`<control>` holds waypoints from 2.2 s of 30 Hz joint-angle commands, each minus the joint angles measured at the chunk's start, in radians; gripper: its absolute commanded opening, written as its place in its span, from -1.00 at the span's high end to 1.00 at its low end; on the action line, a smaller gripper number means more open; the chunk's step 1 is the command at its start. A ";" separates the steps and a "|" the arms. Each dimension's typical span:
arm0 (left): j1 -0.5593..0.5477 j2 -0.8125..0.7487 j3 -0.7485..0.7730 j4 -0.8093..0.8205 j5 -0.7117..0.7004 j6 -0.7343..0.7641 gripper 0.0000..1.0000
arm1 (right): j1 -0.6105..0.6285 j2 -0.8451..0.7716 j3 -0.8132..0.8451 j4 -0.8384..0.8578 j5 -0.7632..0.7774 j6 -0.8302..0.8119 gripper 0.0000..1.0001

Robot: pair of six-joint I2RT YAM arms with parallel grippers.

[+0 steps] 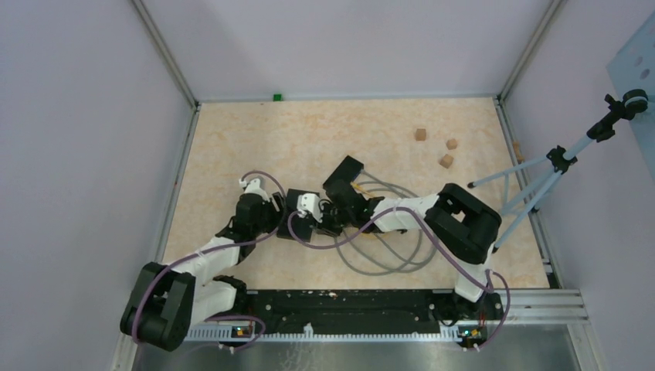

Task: Insert the plug into the switch port
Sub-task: Insert the connector into the switch port, then reset both arms

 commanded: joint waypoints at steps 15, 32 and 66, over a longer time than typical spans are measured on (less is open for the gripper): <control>0.076 0.051 0.104 -0.110 0.125 0.090 -0.68 | -0.165 -0.166 0.027 -0.150 -0.067 -0.152 0.26; 0.076 0.167 0.126 -0.045 0.243 0.111 -0.48 | -0.168 0.060 0.119 -0.117 -0.129 -0.096 0.42; 0.044 -0.119 0.257 -0.400 0.025 0.150 -0.91 | -0.187 -0.377 -0.107 -0.107 0.358 0.260 0.04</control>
